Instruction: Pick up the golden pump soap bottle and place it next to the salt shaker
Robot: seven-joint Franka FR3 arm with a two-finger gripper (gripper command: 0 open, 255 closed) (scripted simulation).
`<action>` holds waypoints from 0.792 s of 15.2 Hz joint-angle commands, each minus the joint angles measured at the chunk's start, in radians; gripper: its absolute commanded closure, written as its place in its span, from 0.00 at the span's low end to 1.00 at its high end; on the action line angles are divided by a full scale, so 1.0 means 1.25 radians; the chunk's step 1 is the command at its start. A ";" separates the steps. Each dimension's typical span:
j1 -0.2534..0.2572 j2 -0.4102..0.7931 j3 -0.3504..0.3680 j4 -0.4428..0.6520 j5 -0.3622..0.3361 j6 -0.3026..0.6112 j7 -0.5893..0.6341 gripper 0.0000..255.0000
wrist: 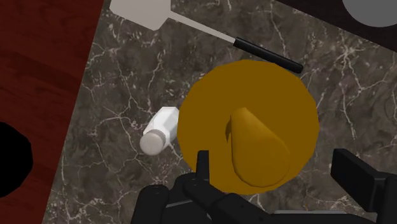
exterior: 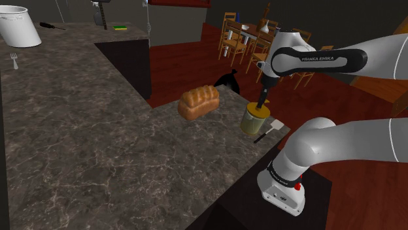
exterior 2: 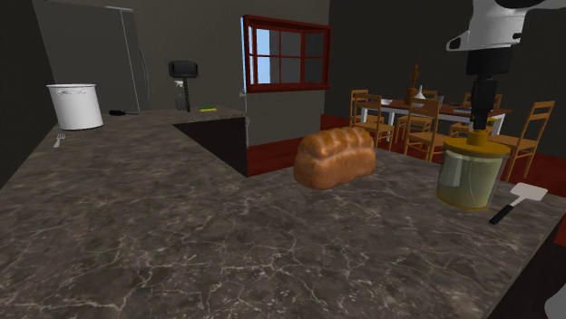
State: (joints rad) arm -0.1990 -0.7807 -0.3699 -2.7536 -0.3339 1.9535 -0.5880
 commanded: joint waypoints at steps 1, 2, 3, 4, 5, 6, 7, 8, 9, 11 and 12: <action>0.003 -0.008 0.008 0.022 0.008 -0.030 -0.001 0.00; 0.006 -0.015 0.016 0.045 0.016 -0.059 -0.002 0.00; 0.010 -0.019 0.024 0.069 0.023 -0.088 -0.003 0.00; 0.012 -0.022 0.030 0.088 0.029 -0.110 -0.004 0.00; 0.012 -0.022 0.030 0.088 0.029 -0.110 -0.004 0.00; 0.012 -0.022 0.030 0.088 0.029 -0.110 -0.004 0.00; 0.012 -0.022 0.030 0.088 0.029 -0.110 -0.004 0.00; 0.012 -0.022 0.030 0.088 0.029 -0.110 -0.004 0.00; 0.012 -0.022 0.030 0.088 0.029 -0.110 -0.004 0.00; 0.012 -0.022 0.030 0.088 0.029 -0.110 -0.004 0.00; 0.012 -0.022 0.030 0.088 0.029 -0.110 -0.004 0.00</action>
